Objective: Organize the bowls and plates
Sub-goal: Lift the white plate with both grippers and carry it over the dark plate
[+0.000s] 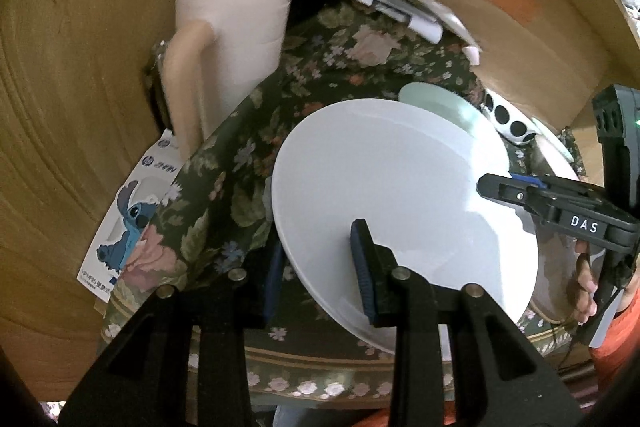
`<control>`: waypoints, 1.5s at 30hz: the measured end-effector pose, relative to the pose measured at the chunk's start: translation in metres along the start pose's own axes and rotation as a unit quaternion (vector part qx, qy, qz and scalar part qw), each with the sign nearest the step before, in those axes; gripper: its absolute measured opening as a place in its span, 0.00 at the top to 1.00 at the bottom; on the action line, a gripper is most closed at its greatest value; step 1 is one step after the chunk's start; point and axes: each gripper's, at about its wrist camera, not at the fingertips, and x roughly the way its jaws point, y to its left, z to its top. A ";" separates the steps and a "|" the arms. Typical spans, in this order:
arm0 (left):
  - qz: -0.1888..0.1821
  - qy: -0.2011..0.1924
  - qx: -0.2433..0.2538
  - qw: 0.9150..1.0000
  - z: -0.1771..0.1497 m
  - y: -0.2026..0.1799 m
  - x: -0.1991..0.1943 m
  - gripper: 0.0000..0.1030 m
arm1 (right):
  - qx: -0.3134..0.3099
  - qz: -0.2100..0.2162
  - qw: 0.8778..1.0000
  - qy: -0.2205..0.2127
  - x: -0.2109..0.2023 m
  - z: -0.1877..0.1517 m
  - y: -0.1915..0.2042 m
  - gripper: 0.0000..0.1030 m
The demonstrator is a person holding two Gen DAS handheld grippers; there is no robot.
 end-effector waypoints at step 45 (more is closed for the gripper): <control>-0.072 0.037 0.116 0.990 -0.025 -0.150 0.019 0.68 | 0.129 -0.040 0.989 -0.065 -0.106 -0.103 -0.110 0.71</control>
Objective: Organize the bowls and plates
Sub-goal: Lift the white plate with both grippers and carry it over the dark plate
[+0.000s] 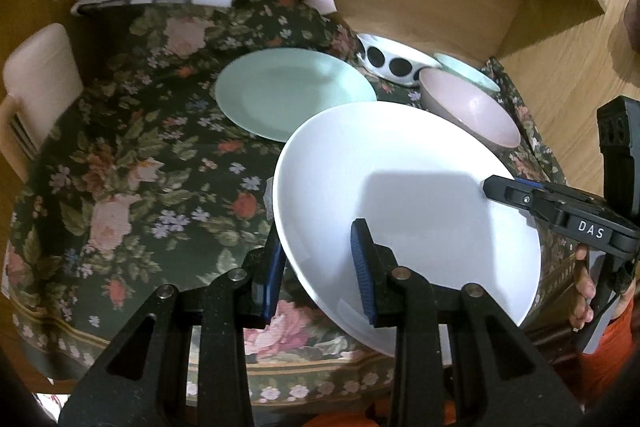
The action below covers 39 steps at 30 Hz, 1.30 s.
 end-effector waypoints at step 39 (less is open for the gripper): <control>-0.019 0.035 0.016 0.999 0.004 -0.010 0.041 0.68 | -0.011 -0.029 0.998 0.047 0.009 -0.001 -0.022 0.69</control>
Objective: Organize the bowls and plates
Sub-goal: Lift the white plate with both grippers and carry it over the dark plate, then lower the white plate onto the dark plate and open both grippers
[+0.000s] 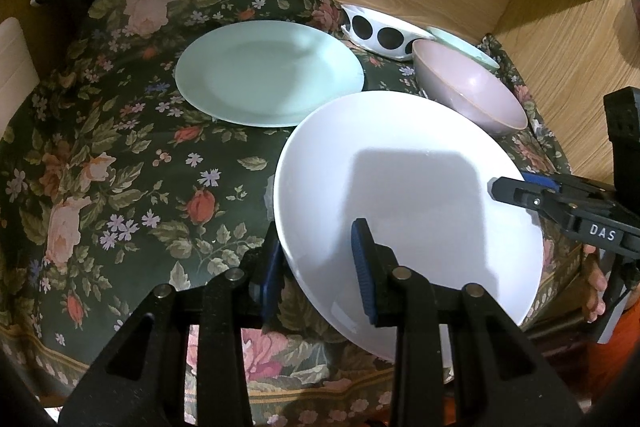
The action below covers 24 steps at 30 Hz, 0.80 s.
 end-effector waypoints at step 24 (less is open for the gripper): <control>0.010 -0.016 0.027 0.999 0.006 -0.004 0.000 0.67 | -0.030 -0.052 0.998 -0.002 -0.013 -0.003 0.002 0.68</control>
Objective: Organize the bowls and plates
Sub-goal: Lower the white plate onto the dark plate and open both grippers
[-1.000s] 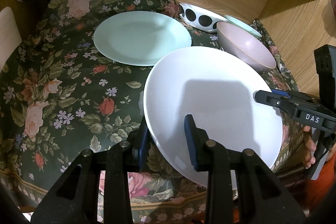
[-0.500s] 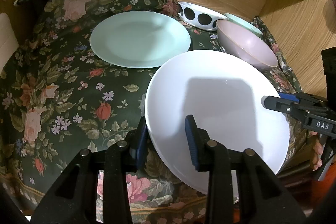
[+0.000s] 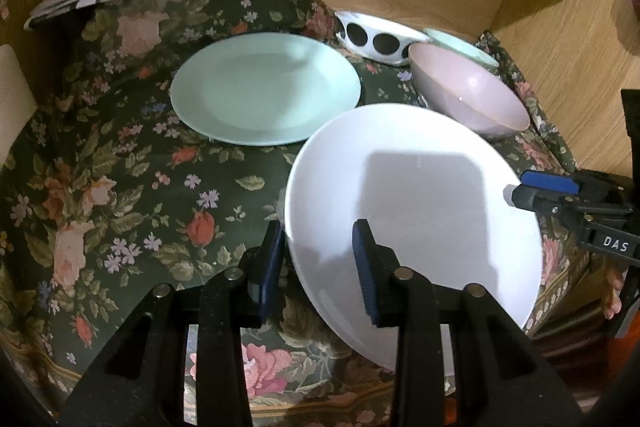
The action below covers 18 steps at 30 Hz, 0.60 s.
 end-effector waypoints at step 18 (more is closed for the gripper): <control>0.066 -0.101 -0.025 0.992 0.035 0.036 -0.054 0.25 | -0.020 0.018 0.996 -0.089 -0.019 0.054 0.024 0.37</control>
